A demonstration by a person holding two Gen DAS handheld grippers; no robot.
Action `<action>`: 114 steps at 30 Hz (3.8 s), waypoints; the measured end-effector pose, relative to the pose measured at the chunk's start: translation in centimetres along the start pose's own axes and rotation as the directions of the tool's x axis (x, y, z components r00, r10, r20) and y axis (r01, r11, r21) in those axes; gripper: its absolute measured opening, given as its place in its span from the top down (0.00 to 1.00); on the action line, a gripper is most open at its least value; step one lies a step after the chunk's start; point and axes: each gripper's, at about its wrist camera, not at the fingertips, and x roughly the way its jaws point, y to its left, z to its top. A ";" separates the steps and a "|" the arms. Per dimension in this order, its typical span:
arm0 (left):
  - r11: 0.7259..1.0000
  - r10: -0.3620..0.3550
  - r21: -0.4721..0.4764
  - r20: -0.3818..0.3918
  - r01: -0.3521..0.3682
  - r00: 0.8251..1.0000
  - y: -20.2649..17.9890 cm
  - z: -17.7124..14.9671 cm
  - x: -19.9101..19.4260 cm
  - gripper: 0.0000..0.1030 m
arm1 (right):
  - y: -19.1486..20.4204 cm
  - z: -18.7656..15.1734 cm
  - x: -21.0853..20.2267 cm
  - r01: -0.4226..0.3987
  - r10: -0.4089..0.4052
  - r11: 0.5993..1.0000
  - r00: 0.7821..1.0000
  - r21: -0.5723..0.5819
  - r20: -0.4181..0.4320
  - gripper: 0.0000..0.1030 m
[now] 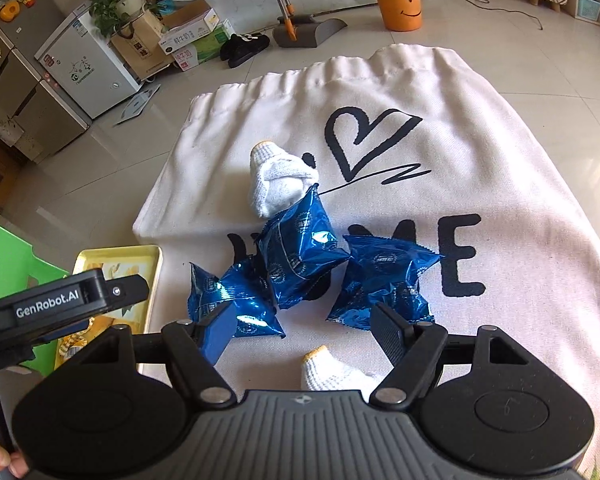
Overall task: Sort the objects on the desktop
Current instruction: 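Move both tools back over the blue packets and gloves, then lower the left tool toward a white knit glove while right tool nears a blue packet, then close the right tool on the blue foil packet while left tool closes on the glove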
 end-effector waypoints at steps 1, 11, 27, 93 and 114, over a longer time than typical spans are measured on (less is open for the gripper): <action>1.000 -0.005 0.010 -0.007 0.005 1.000 -0.5 -0.2 0.1 0.01 | -0.3 0.1 -0.1 0.004 -0.004 1.000 1.000 0.009 0.004 0.28; 0.991 -0.036 0.122 -0.090 0.047 0.995 -5.5 -3.6 1.7 0.01 | -4.1 1.3 -1.4 0.063 -0.065 0.992 0.998 0.106 0.016 0.27; 0.979 -0.023 0.195 -0.213 0.065 0.977 -10.6 -7.6 4.8 0.01 | -8.6 1.6 -1.2 0.104 -0.096 0.960 0.994 0.260 -0.046 0.27; 0.972 0.117 0.231 -0.295 -0.048 0.948 -8.9 -10.0 9.9 0.00 | -10.6 -0.2 6.9 0.248 -0.189 0.938 0.951 0.242 -0.243 0.28; 0.967 0.105 0.252 -0.269 -0.035 0.958 -9.3 -11.0 9.8 0.00 | -8.8 -0.4 8.4 0.300 -0.257 0.943 0.931 0.143 -0.259 0.15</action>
